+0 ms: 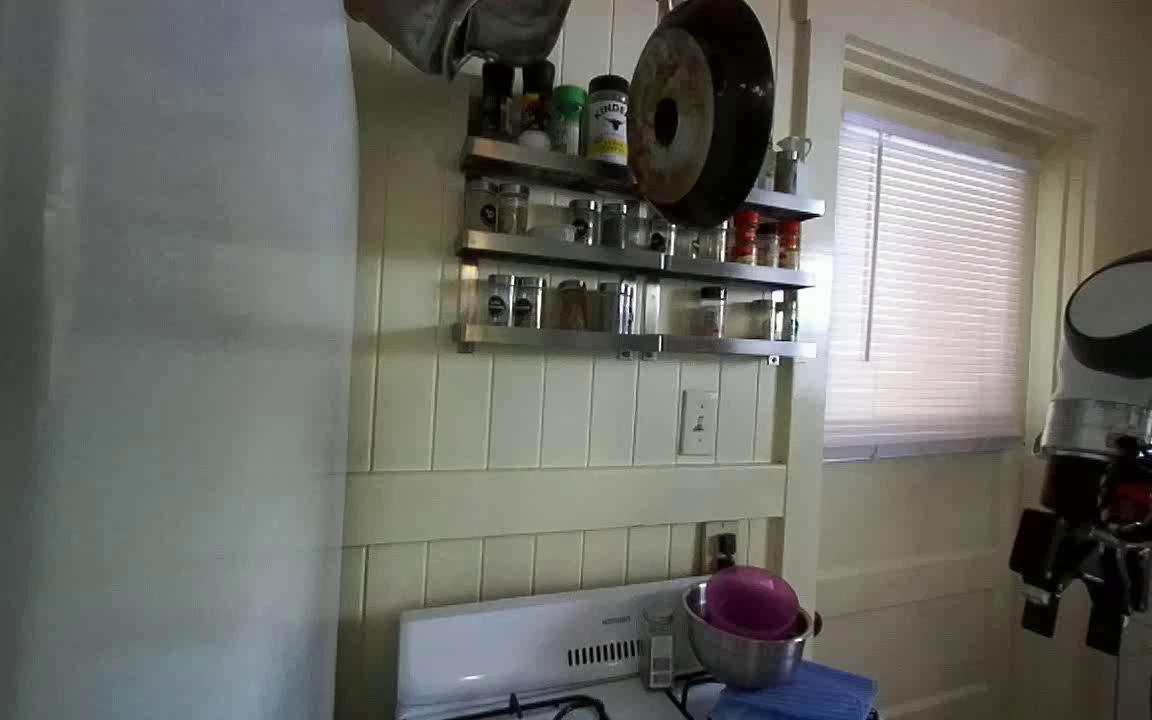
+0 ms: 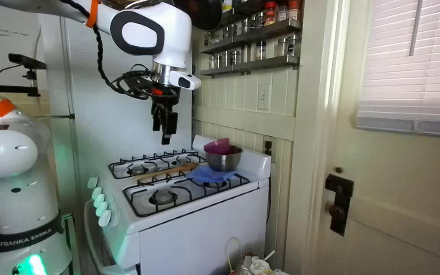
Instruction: Pick up the spoon
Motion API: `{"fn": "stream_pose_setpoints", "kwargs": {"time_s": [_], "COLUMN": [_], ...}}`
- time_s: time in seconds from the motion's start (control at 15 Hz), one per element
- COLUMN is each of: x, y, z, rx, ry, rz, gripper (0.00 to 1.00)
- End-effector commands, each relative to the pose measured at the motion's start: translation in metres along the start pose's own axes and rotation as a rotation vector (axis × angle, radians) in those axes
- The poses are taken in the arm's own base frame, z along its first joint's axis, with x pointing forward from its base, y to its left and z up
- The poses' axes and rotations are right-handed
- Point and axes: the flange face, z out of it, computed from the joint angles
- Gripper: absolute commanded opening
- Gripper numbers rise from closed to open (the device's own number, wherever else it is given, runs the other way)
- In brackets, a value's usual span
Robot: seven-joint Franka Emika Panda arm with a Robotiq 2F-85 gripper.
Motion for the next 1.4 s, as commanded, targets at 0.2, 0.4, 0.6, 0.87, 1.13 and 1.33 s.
{"fn": "stream_pose_setpoints", "kwargs": {"time_s": [0.2, 0.4, 0.6, 0.87, 1.13, 1.33], "x": [0.0, 0.019, 0.052, 0.094, 0.116, 0.108], "y": [0.0, -0.016, -0.043, -0.086, -0.13, -0.122], "z": [0.0, 0.012, 0.029, 0.072, 0.104, 0.103], "rx": [0.0, -0.027, -0.089, -0.147, -0.197, -0.194], "ry": [-0.001, 0.006, 0.053, 0.04, -0.025, -0.014], "rz": [0.0, 0.002, 0.01, 0.02, -0.005, -0.016], "gripper": [1.0, 1.0, 1.0, 1.0, 1.0, 1.0]}}
